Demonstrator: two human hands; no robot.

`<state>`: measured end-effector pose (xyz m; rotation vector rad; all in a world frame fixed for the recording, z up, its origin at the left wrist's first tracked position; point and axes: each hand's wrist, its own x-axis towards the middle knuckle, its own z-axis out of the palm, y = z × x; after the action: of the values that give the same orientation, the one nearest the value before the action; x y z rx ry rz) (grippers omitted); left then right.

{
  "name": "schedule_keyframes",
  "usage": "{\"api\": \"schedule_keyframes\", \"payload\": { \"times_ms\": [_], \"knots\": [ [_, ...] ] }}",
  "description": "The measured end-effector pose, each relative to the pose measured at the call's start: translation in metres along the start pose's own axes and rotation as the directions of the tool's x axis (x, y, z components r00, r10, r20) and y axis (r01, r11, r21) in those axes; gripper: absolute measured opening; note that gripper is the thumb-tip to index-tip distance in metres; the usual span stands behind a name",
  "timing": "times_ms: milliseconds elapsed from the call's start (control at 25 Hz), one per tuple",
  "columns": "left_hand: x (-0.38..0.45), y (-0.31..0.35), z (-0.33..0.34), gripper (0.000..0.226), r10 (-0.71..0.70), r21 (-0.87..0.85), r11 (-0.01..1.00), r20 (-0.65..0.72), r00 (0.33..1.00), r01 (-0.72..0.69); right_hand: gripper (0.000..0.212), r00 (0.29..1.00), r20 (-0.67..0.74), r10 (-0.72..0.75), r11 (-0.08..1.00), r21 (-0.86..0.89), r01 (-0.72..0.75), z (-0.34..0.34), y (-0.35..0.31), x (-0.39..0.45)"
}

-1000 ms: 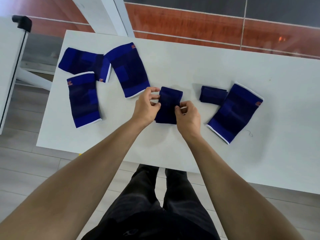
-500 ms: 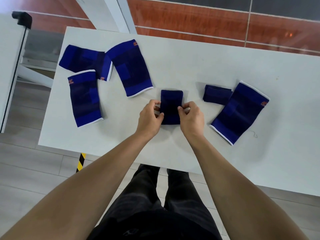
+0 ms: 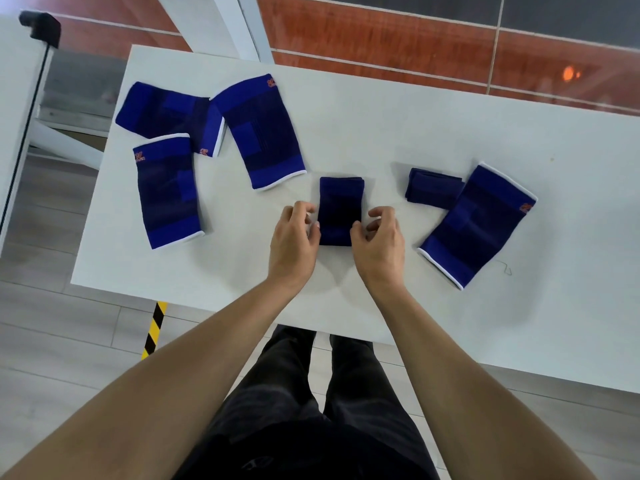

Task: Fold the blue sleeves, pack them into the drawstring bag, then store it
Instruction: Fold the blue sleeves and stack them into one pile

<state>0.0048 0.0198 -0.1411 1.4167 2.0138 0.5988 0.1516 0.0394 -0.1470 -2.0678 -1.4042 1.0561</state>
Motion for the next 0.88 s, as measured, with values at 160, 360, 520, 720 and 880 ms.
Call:
{"api": "schedule_keyframes", "payload": {
  "times_ms": [160, 360, 520, 720, 880],
  "knots": [
    [-0.026, -0.016, 0.003, 0.034, 0.036, 0.028, 0.999, 0.114, 0.993, -0.039, 0.036, 0.994, 0.066, -0.083, 0.995, -0.048, 0.087, 0.003, 0.016, -0.016],
    [-0.027, -0.020, 0.005, 0.044, 0.058, 0.078, 0.995, 0.120, 0.991, -0.068, 0.047, 0.977, 0.138, -0.162, 0.986, -0.027, 0.167, 0.004, 0.026, -0.018],
    [-0.022, -0.019, 0.005, 0.041, 0.104, 0.113, 0.987, 0.123, 0.987, -0.118, 0.042, 0.979, 0.140, -0.148, 0.989, -0.003, 0.150, 0.001, 0.027, -0.016],
    [-0.022, -0.022, 0.005, 0.044, 0.115, 0.098, 0.987, 0.143, 0.983, -0.130, 0.046, 0.979, 0.145, -0.145, 0.989, 0.011, 0.145, -0.002, 0.025, -0.014],
    [-0.020, -0.012, 0.007, 0.051, 0.043, 0.060, 0.997, 0.175, 0.984, -0.055, 0.059, 0.954, 0.208, -0.217, 0.971, -0.055, 0.232, 0.001, 0.025, -0.019]
  ]
}}
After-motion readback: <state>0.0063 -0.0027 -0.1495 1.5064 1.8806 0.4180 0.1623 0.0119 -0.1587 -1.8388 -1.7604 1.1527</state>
